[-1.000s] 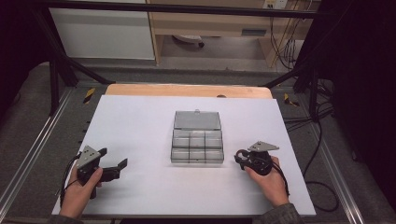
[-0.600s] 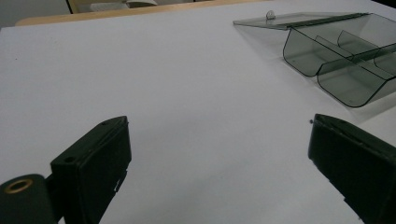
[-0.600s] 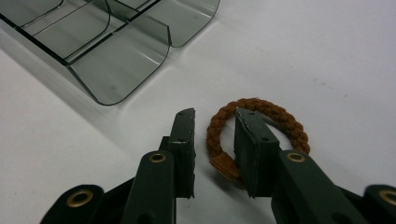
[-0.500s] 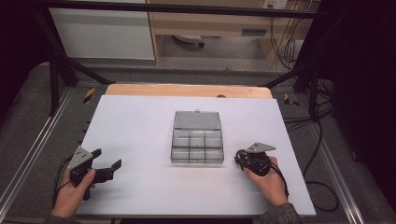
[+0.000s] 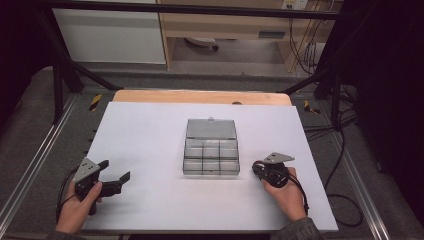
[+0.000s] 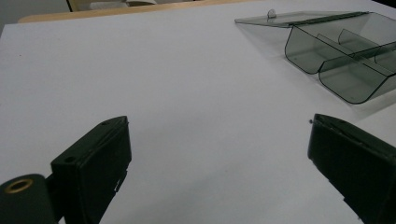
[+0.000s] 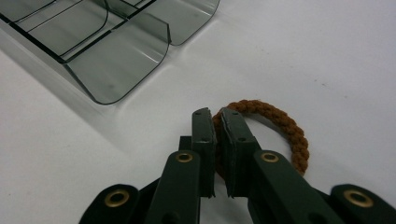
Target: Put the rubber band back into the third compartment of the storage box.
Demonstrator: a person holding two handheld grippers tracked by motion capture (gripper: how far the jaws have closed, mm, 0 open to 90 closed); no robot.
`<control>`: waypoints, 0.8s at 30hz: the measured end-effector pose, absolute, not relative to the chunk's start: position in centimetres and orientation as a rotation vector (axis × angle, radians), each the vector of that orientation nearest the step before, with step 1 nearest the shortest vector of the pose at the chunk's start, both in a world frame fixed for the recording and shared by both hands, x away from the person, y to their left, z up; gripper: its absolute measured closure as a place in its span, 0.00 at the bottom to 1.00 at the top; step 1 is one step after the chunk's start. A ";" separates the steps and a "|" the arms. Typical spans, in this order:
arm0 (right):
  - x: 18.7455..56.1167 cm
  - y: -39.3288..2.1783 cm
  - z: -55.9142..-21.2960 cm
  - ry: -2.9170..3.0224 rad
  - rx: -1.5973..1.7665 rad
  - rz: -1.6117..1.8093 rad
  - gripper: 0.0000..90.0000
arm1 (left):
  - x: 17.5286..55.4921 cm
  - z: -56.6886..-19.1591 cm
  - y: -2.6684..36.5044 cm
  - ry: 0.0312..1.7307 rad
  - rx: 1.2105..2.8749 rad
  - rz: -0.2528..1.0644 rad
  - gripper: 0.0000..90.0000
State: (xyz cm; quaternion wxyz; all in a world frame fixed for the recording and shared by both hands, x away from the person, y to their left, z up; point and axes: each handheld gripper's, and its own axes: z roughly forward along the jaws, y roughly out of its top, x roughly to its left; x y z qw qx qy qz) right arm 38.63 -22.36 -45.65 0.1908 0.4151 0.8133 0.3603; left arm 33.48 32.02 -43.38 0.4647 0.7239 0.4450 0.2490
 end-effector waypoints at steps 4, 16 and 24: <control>38.6 -22.4 -45.5 2.267 1.171 1.030 0.96 | 33.4 -43.4 31.9 1.091 1.779 0.608 0.07; 38.1 -23.9 -44.1 2.146 1.202 1.275 0.96 | 33.5 -43.5 31.9 1.087 1.791 0.608 0.07; 37.8 -24.0 -43.6 2.116 1.192 1.344 0.96 | 33.5 -43.5 31.8 1.088 1.800 0.612 0.07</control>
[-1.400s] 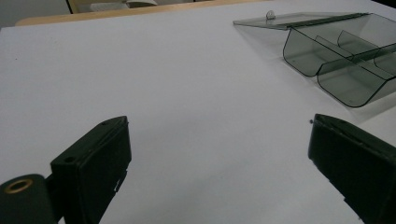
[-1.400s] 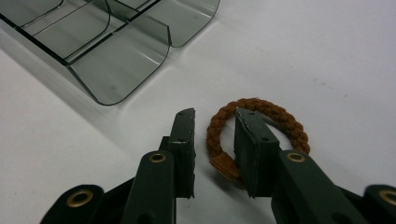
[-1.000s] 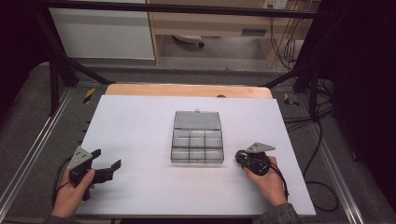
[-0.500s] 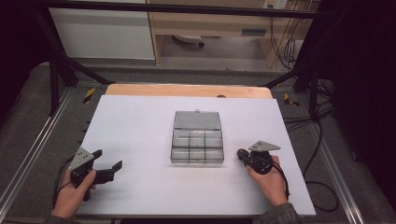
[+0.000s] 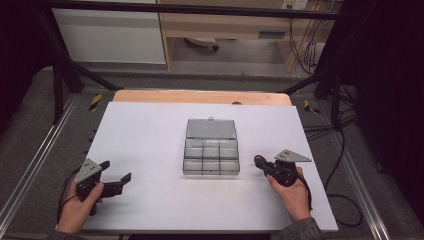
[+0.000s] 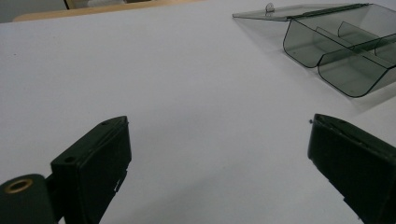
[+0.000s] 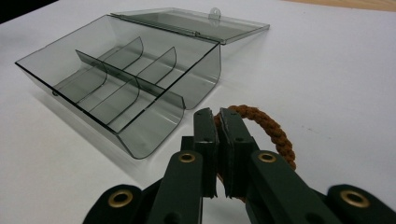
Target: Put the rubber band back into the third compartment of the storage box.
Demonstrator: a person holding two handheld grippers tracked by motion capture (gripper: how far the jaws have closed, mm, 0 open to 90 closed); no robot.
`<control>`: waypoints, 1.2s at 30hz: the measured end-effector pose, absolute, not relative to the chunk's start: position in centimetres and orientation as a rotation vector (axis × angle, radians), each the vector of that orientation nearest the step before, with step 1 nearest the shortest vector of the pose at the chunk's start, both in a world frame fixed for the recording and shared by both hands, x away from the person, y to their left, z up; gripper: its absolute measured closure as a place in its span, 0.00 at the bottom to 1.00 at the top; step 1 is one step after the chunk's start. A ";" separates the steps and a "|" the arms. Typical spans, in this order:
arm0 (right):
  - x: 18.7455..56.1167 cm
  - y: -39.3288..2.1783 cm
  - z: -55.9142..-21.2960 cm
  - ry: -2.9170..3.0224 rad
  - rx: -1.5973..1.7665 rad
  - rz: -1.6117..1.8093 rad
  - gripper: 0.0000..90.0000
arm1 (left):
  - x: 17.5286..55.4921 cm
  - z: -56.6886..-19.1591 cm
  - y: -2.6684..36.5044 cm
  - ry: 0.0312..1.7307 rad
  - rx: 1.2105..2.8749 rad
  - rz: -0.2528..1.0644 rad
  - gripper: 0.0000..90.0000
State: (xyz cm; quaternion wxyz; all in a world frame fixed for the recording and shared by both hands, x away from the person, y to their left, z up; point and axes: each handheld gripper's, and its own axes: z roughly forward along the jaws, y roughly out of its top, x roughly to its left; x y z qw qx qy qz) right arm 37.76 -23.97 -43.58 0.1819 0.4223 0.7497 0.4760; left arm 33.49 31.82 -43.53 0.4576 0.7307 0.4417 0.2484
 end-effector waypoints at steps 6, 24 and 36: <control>37.7 -23.9 -43.3 2.096 1.199 1.395 0.96 | 33.5 -43.6 31.8 1.087 1.804 0.614 0.07; 37.8 -22.0 -40.7 2.028 1.161 1.593 0.96 | 33.5 -43.6 31.9 1.091 1.807 0.612 0.07; 40.1 -18.9 -37.7 2.100 1.048 1.536 0.96 | 33.4 -43.7 31.9 1.092 1.818 0.616 0.07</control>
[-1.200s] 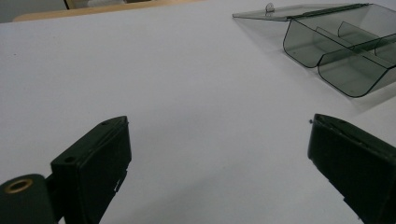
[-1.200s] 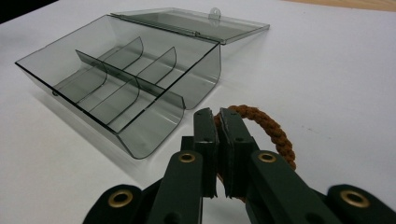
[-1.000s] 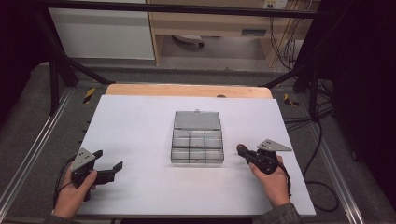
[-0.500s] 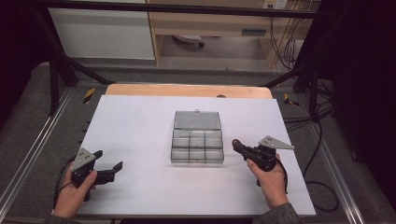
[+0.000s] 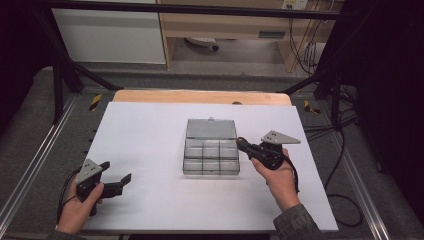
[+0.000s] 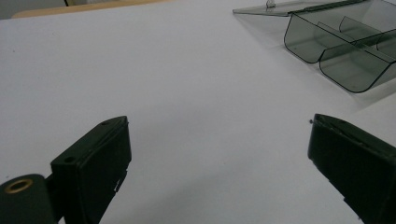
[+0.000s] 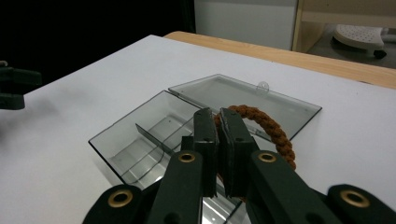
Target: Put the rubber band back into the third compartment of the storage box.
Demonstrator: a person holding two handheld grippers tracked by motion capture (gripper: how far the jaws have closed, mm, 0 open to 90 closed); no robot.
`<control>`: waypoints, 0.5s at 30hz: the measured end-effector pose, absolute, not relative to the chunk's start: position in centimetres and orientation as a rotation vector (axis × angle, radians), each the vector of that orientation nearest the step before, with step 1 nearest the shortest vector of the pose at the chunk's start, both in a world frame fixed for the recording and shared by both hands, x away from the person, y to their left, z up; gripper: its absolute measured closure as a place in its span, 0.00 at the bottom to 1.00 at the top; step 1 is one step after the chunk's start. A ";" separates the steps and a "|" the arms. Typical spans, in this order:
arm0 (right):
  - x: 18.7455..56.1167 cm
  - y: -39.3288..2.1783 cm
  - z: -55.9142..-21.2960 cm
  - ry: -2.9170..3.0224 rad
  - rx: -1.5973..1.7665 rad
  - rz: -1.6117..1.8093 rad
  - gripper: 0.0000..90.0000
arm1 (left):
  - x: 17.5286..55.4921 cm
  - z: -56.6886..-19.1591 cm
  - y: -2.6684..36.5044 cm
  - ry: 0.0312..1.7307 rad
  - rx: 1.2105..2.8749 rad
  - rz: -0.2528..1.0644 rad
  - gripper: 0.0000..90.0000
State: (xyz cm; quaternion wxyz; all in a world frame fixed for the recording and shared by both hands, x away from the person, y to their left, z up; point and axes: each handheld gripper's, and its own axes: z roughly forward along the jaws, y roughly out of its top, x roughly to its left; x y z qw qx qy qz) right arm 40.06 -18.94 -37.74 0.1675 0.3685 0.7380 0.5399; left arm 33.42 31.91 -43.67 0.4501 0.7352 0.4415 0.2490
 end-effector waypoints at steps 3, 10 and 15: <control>40.4 -18.7 -37.5 2.107 1.050 1.531 0.96 | 33.4 -43.7 31.9 1.094 1.817 0.616 0.06; 41.5 -17.5 -36.3 2.108 1.043 1.535 0.96 | 33.4 -43.7 31.8 1.086 1.822 0.610 0.06; 41.9 -17.2 -35.9 2.107 1.031 1.543 0.96 | 33.4 -43.7 31.8 1.086 1.822 0.608 0.06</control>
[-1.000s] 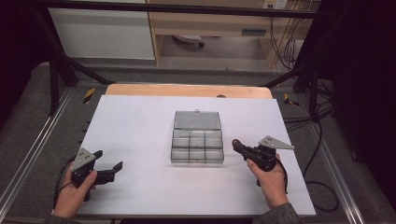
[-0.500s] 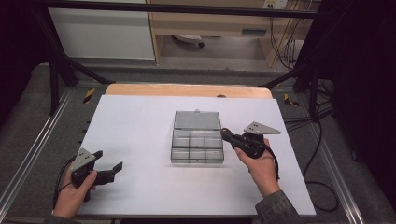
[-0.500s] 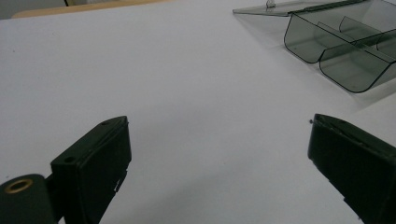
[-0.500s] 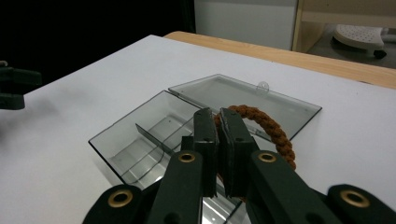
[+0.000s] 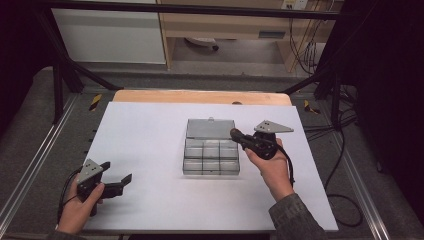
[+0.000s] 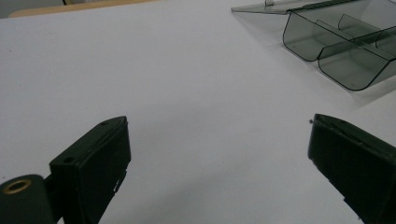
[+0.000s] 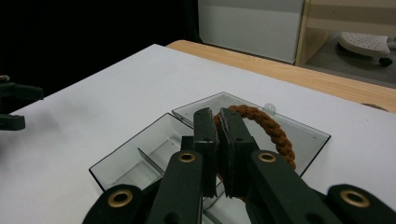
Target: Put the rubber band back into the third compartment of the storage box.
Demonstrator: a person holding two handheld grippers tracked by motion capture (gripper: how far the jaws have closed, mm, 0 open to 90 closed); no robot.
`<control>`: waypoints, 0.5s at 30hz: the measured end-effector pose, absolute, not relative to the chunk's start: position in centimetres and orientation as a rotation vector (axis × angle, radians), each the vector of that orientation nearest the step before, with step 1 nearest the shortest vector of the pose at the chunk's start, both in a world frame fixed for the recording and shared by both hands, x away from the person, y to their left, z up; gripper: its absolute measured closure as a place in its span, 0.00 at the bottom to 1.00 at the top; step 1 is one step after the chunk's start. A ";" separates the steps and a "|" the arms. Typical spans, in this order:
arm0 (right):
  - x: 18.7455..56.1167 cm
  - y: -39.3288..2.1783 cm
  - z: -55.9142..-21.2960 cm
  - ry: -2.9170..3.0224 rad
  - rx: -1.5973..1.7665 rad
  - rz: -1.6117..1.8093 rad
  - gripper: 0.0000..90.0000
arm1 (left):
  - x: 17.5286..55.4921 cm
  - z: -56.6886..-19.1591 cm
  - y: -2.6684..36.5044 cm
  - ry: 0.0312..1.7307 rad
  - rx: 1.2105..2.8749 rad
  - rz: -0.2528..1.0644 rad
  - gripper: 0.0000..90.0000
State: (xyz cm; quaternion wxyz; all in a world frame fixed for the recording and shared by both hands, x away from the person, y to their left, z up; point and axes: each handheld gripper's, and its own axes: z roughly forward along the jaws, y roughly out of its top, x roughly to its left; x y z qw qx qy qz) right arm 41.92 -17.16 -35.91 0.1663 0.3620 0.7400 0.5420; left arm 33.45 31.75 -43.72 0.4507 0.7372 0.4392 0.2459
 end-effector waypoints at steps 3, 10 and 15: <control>42.2 -17.0 -35.8 2.112 1.035 1.549 0.96 | 33.4 -43.7 31.7 1.085 1.824 0.610 0.06; 42.8 -16.9 -36.2 2.119 1.065 1.569 0.96 | 33.5 -43.7 31.7 1.085 1.827 0.609 0.06; 43.3 -16.7 -36.6 2.133 1.081 1.562 0.96 | 33.5 -43.8 31.7 1.083 1.829 0.608 0.06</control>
